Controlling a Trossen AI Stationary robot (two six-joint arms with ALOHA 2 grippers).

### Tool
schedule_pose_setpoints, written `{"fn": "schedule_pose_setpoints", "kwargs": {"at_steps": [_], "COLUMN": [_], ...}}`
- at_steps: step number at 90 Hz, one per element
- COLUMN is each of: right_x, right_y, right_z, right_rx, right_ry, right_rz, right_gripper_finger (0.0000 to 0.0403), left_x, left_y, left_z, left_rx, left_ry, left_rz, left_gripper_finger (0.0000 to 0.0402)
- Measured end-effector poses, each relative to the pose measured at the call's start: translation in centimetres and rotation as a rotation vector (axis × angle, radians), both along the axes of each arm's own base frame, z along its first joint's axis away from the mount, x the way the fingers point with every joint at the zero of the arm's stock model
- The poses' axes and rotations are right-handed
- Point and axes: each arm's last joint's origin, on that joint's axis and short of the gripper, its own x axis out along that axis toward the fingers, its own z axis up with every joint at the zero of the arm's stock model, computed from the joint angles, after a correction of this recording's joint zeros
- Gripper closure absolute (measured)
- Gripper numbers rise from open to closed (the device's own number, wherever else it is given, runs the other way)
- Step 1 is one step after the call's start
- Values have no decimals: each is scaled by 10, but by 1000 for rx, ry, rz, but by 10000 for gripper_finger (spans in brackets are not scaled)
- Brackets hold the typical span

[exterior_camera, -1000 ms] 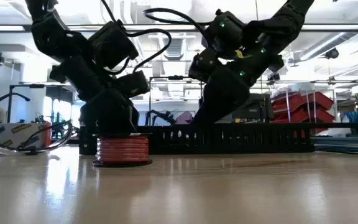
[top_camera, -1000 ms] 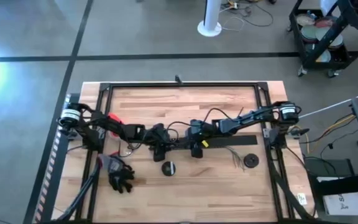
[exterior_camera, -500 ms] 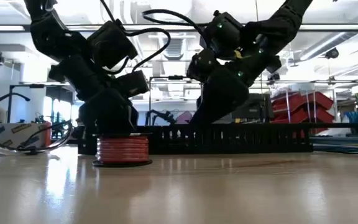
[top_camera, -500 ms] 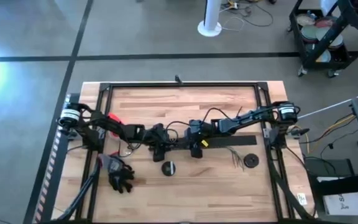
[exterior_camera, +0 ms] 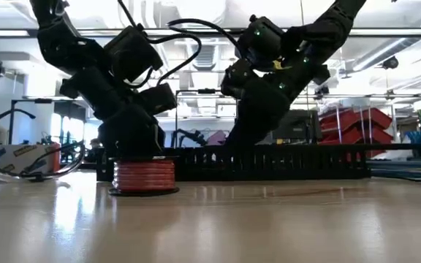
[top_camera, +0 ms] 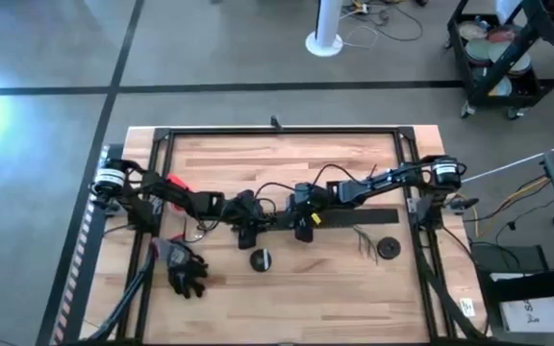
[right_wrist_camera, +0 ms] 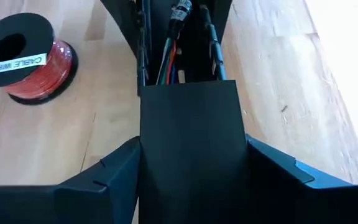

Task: Ziptie cables
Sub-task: Close the black cable duct

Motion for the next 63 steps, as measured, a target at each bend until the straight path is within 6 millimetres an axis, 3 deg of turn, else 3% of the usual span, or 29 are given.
{"fn": "schedule_pose_setpoints", "kwargs": {"at_steps": [63], "right_x": [-4], "right_y": [8], "right_z": [-3], "right_rx": [-32], "right_ry": [44], "right_rz": [144], "right_gripper_finger": [182], "left_x": [0], "left_y": [8], "left_z": [0], "left_rx": [-7], "left_ry": [-22], "left_rz": [-8], "left_gripper_finger": [171]}}
